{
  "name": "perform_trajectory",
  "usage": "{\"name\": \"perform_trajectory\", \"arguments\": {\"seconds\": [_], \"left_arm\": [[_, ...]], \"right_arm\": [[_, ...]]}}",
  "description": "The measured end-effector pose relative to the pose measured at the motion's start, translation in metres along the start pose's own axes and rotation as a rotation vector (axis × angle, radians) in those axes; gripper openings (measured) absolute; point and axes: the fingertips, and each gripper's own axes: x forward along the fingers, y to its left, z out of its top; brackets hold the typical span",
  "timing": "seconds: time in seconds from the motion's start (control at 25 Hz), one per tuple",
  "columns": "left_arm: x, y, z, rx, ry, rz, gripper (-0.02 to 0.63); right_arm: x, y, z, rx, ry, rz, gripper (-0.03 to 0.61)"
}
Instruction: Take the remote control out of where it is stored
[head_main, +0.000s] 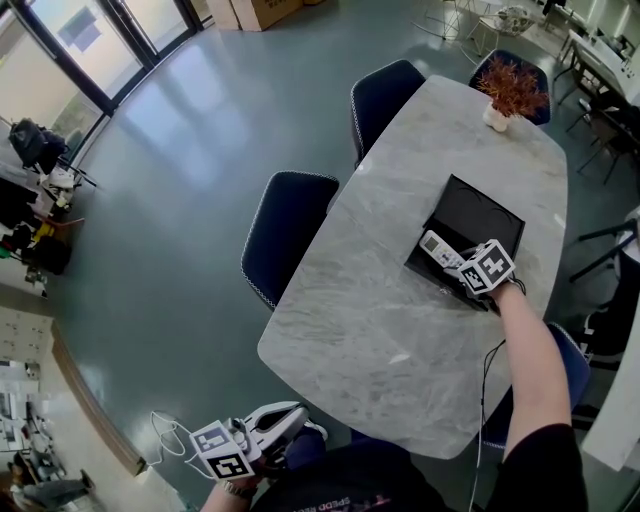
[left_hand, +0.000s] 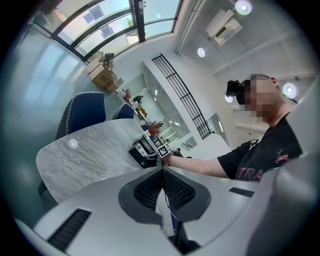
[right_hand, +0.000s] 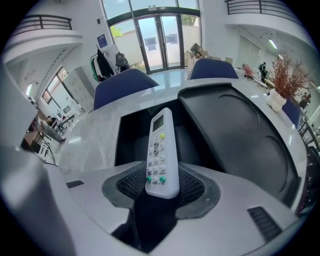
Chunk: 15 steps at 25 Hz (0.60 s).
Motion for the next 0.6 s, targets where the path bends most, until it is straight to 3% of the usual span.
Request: {"name": "perform_trajectory", "arguments": {"seconds": [0.6], "left_arm": [[0.0034, -0.0042, -0.003, 0.006, 0.01, 0.002, 0.005]], "right_arm": [[0.0045, 0.0051, -0.005, 0.198, -0.027, 0.104, 0.176]]}}
